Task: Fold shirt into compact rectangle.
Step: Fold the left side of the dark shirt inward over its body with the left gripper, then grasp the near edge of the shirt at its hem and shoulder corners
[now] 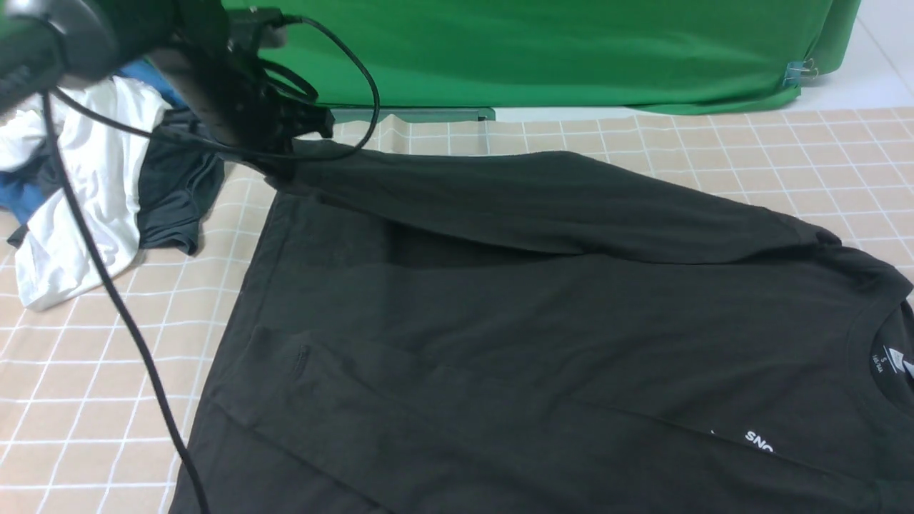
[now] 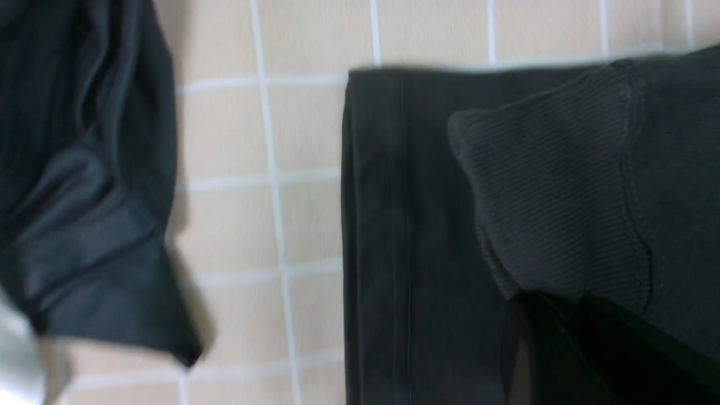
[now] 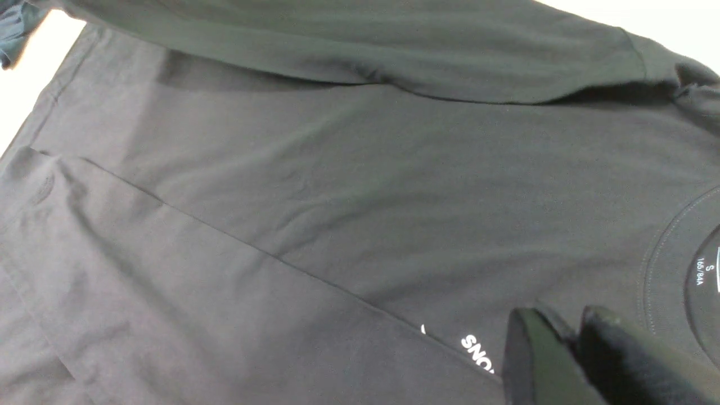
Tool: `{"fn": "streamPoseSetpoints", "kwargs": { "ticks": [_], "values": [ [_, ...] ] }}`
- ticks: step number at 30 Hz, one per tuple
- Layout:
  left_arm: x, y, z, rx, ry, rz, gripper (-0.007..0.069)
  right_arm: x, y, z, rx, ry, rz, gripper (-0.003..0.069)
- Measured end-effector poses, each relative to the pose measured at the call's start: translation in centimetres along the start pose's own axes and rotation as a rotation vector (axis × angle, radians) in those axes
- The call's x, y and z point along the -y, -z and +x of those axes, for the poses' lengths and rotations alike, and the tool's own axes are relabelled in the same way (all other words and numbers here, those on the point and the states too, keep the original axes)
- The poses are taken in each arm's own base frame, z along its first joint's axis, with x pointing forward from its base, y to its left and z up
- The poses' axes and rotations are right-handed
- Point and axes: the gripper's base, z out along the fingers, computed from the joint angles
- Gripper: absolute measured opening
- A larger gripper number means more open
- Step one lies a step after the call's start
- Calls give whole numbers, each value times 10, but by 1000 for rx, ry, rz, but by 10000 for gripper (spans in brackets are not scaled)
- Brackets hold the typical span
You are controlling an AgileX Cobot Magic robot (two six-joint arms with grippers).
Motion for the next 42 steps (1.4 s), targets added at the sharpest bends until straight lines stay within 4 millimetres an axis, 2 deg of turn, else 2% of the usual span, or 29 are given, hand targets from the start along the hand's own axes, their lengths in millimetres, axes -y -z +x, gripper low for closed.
{"fn": "streamPoseSetpoints", "kwargs": {
  "ticks": [7, 12, 18, 23, 29, 33, 37, 40, 42],
  "values": [
    [1, 29, 10, -69, -20, -9, 35, 0, 0, 0, 0, 0, 0, 144],
    [1, 35, 23, -151, -19, -10, 35, 0, 0, 0, 0, 0, 0, 144],
    [-2, 27, 53, -245, 15, -26, 35, 0, 0, 0, 0, 0, 0, 144],
    [-3, 25, 71, -270, 50, -34, 35, 0, 0, 0, 0, 0, 0, 144],
    [-7, 9, 94, -343, 69, -62, 36, 0, 0, 0, 0, 0, 0, 144],
    [-8, 0, 102, -343, 81, -67, 43, 0, 0, 0, 0, 0, 0, 144],
    [-8, -4, 103, -333, 81, -66, 143, 0, 0, 0, -2, -1, 0, 144],
    [-8, -3, 106, -365, 60, -64, 289, 0, -2, -6, -57, 3, 4, 144],
    [-8, -1, 110, -405, 68, -68, 342, 0, -3, -13, -106, -5, 8, 144]
  ]
}}
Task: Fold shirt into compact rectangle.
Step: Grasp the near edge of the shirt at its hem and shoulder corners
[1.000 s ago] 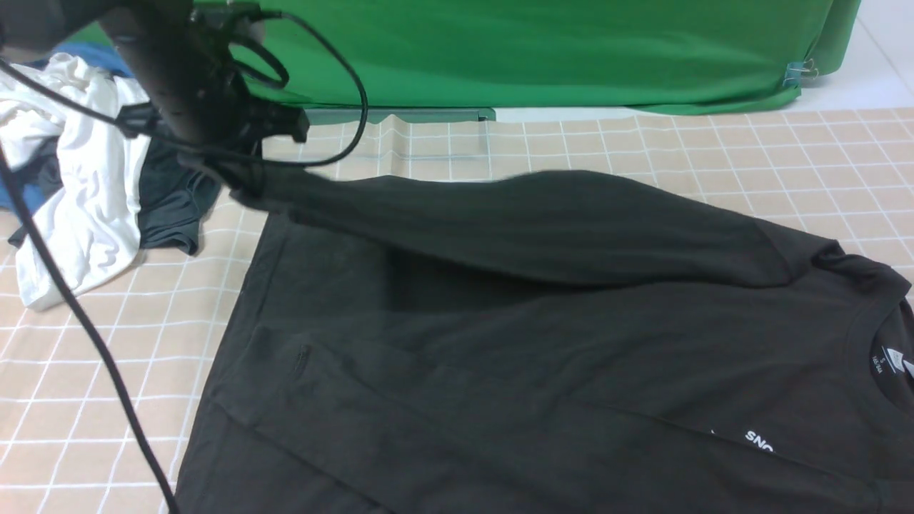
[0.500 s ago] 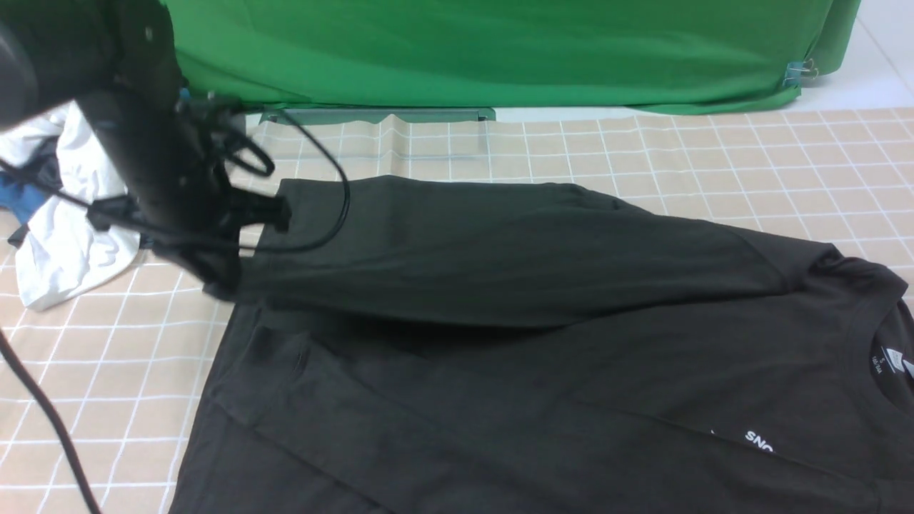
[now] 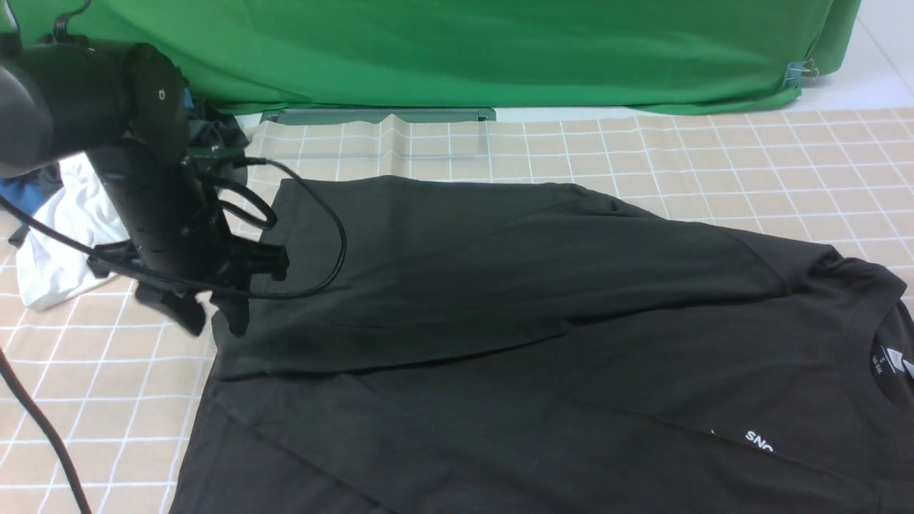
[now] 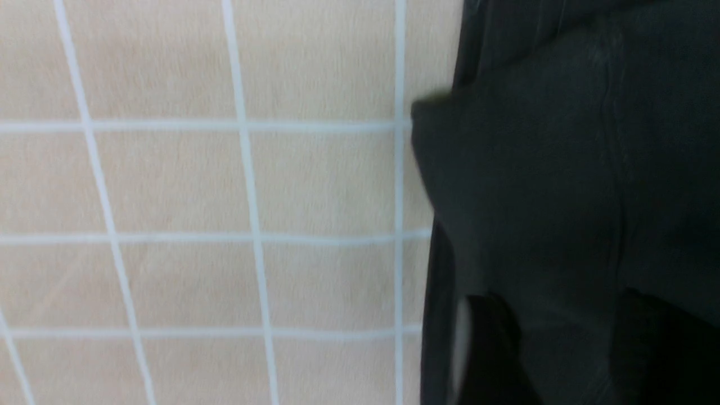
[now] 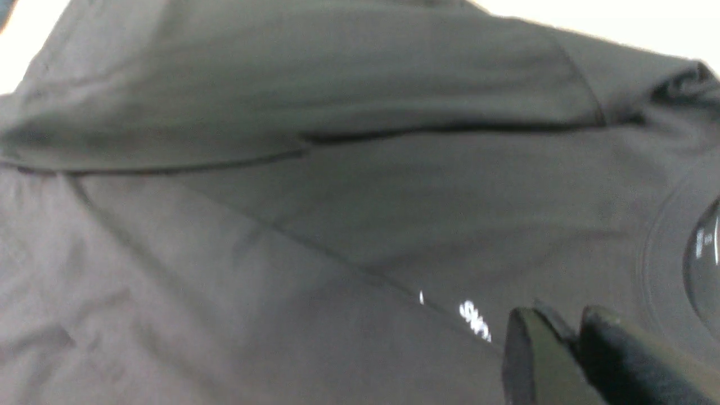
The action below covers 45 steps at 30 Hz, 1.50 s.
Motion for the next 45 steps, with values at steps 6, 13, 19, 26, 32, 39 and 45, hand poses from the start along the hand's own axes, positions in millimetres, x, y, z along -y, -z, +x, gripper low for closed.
{"fn": "streamPoseSetpoints", "kwargs": {
  "ticks": [6, 13, 19, 26, 32, 39, 45],
  "values": [
    [2, -19, 52, -117, 37, 5, 337, 4, -20, -21, -297, 0, -10, 144],
    [13, -33, 121, -153, 28, 45, 233, 7, -33, -25, -344, -5, -10, 144],
    [7, -46, 156, -203, 32, 24, 314, 8, -34, -27, -319, 11, -8, 144],
    [4, -61, 170, -219, 69, 15, 548, 8, -35, -30, -286, 22, -4, 144],
    [4, -61, 172, -200, 72, 20, 535, 8, -35, -30, -285, 22, -4, 144],
    [7, -61, 172, -203, 89, 52, 127, 8, -33, -29, -307, 25, -9, 144],
    [6, -48, 162, -161, 28, 26, 34, 5, -32, -40, -386, 59, -36, 140]
  ]
}}
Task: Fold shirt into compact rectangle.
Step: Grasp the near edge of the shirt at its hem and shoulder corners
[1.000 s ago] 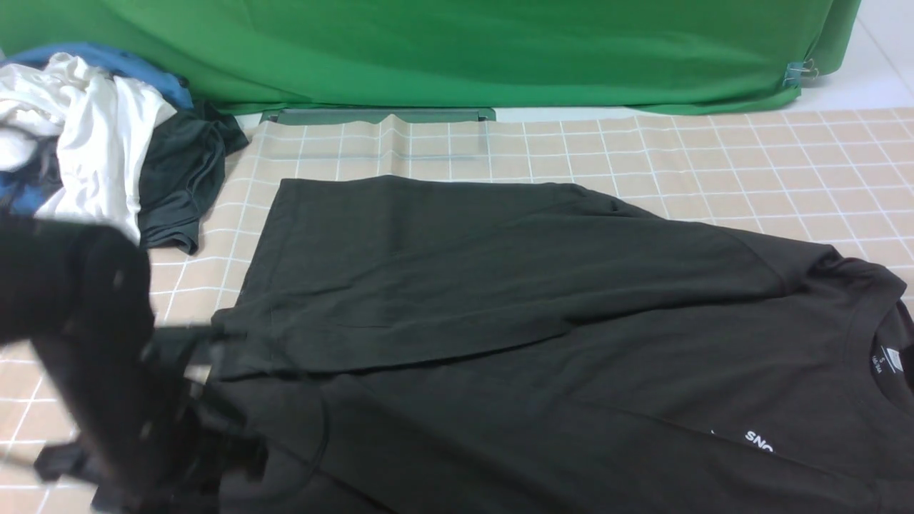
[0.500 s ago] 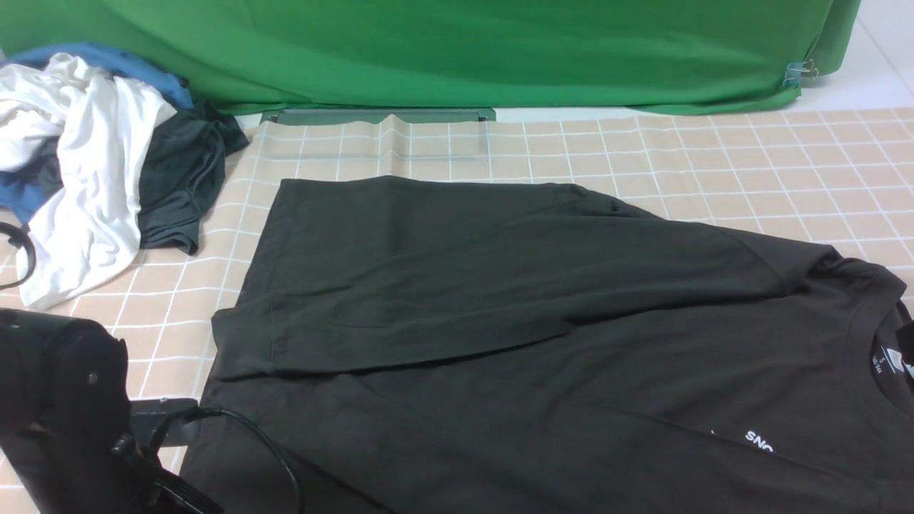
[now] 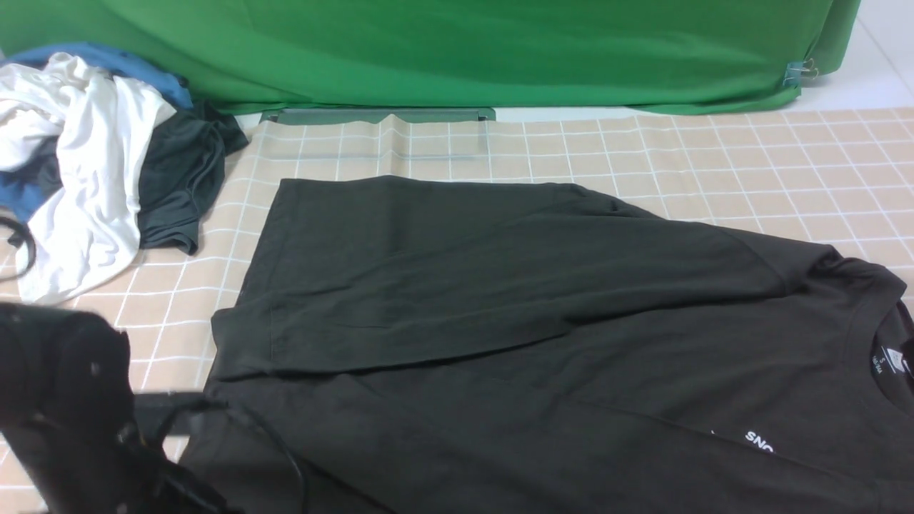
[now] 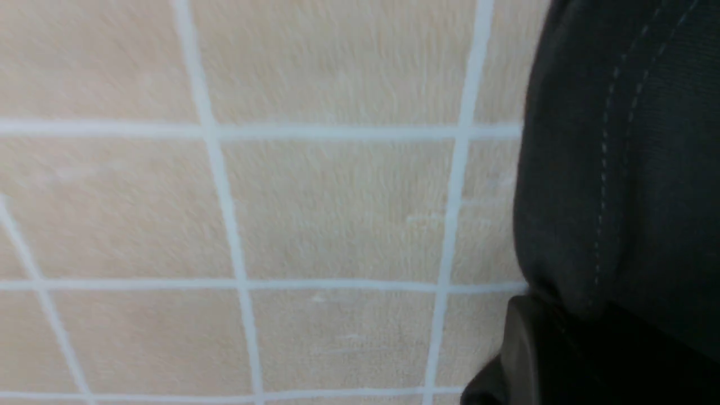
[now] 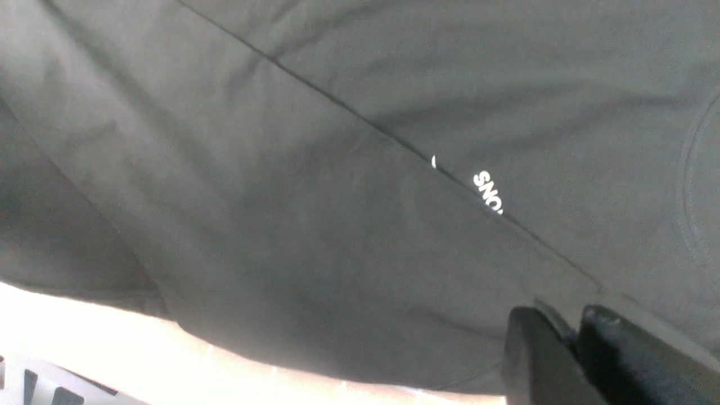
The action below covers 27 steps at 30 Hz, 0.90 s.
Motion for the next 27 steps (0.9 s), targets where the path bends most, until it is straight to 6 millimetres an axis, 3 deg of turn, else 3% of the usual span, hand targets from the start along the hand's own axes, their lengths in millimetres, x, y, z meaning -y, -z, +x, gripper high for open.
{"fn": "streamPoseSetpoints", "kwargs": {
  "ticks": [5, 6, 8, 12, 13, 16, 20, 27],
  "values": [
    [3, 29, -2, 107, -12, 22, 34, -6, -7, 1, -32, 42, -12, 140],
    [3, 41, 3, 159, -16, 34, 34, -14, -21, 12, -98, 92, -37, 143],
    [2, 45, 5, 175, -18, 37, 34, -18, -28, 18, -132, 114, -44, 143],
    [1, 58, 18, 225, -22, 50, 34, -24, -67, 54, -280, 150, -18, 175],
    [1, 59, 20, 234, -23, 51, 34, -24, -69, 55, -277, 147, -15, 185],
    [0, 65, 25, 268, -26, 58, 34, -24, -93, 78, -296, 174, -1, 322],
    [0, 68, 28, 281, -25, 62, 34, -25, -108, 87, -291, 212, 11, 510],
    [0, 68, 27, 289, -25, 64, 34, -24, -129, 81, -326, 218, 25, 572]
  ]
}}
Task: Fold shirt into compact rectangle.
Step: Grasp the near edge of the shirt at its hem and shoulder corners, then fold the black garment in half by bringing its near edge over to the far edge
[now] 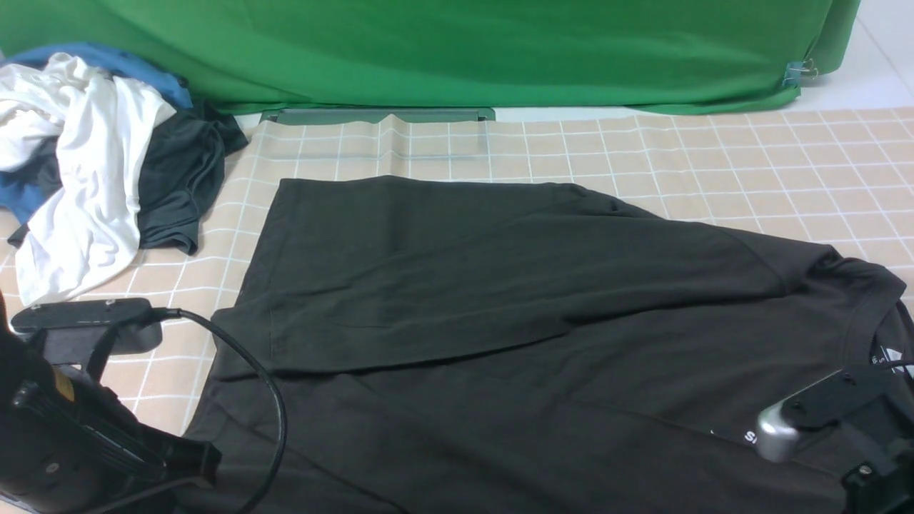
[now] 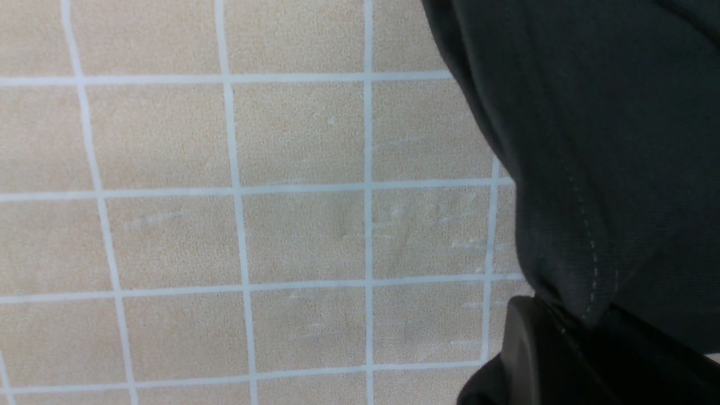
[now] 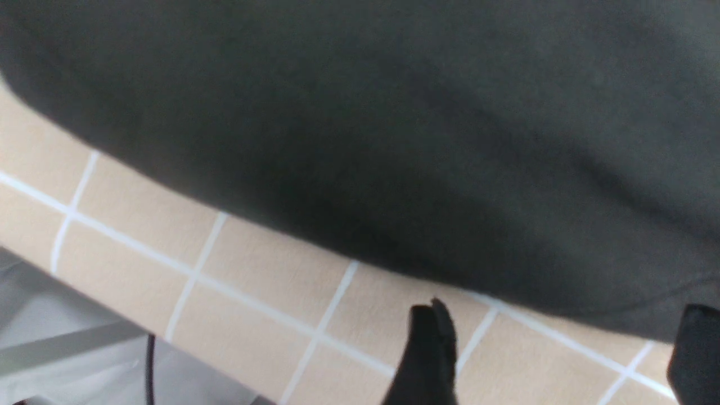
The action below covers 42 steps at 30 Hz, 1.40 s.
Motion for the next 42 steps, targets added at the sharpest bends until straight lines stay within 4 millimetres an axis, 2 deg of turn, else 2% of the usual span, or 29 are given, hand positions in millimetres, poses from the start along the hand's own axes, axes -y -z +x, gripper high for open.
{"fn": "streamPoseSetpoints", "kwargs": {
  "ticks": [7, 12, 14, 16, 17, 18, 21, 22, 26, 30, 32, 37, 42],
  "values": [
    [0, 0, -1, 16, -3, 2, 34, 5, -33, -8, -150, 49, -2, 574],
    [0, 0, -2, 22, -3, 3, 34, 7, -40, -11, -190, 87, 1, 573],
    [0, 0, -3, 29, -3, 5, 34, 8, -42, -13, -203, 106, 12, 550],
    [1, 0, -3, 38, -2, 8, 34, 10, -43, -15, -217, 119, 22, 474],
    [1, 0, -4, 43, 0, 12, 34, 10, -44, -15, -221, 132, 29, 407],
    [1, 0, -4, 46, 2, 16, 34, 12, -44, -16, -225, 150, 41, 306],
    [3, 0, -6, 67, 10, 32, 34, 14, -44, -18, -222, 177, 57, 120],
    [3, 0, -7, 75, 17, 37, 34, 13, -43, -19, -224, 180, 56, 82],
    [5, 4, -11, 104, 63, 48, 34, 12, -37, -27, -224, 183, 54, 61],
    [7, 14, -19, 155, 72, 63, 34, 11, -20, -39, -165, 201, 70, 59],
    [11, 28, -32, 220, 90, 80, 34, 10, 0, -49, -89, 215, 98, 59],
    [15, 44, -61, 282, 96, 70, 34, 10, 31, -70, 18, 214, 154, 59],
    [22, 46, -101, 295, 94, 56, 34, 14, 49, -91, 76, 245, 215, 59]
  ]
}}
